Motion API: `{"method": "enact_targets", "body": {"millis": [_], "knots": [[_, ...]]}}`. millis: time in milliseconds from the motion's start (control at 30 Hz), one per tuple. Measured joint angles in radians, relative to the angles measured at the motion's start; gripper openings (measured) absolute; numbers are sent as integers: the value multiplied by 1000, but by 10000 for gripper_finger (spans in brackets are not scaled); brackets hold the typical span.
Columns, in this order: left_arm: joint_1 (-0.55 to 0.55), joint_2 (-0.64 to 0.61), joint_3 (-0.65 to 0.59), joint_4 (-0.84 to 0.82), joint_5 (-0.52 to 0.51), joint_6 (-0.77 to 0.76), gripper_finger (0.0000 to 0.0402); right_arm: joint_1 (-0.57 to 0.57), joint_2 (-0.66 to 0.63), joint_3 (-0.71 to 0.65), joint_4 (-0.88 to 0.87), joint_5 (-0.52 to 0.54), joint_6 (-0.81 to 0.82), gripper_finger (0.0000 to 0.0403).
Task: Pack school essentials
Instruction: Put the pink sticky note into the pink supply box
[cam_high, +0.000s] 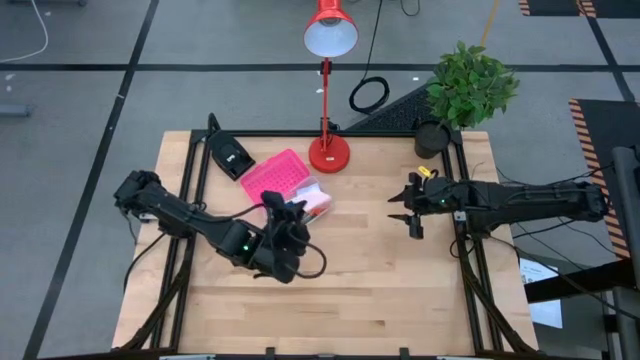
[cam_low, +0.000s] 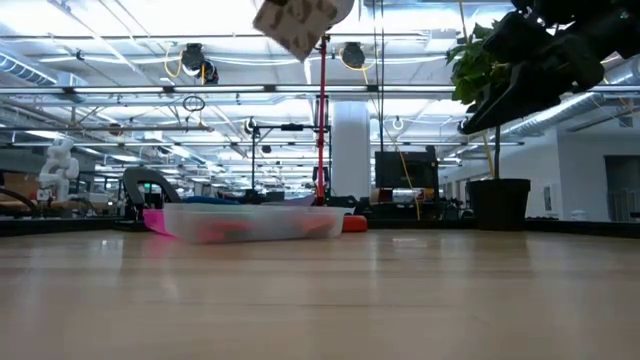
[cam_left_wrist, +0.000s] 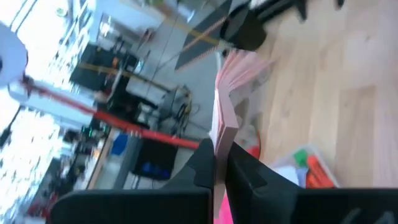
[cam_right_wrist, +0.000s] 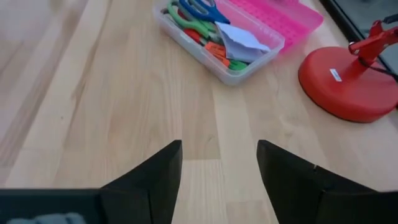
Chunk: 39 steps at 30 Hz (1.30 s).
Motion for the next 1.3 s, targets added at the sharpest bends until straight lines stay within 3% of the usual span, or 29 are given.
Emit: {"method": "enact_targets", "body": {"millis": [67,167,400,733,933,1100,1300], "knots": [[7,0,-5,-77,-12,-102,12,0,0,0,-1,0,-1,201],[28,-2,-48,-69,-19,-161,14,0,1,0,14,0,-2,201],[82,-1,-160,13,39,-151,12,0,7,0,108,-1,9,201],[175,0,-308,177,80,-142,20,0,7,0,113,0,6,201],[175,0,-402,264,169,-119,13,0,7,0,98,0,6,201],[156,0,-461,308,139,-137,25,0,7,0,96,0,-8,201],[151,0,-521,313,124,-192,12,0,7,0,98,0,-16,201]]}}
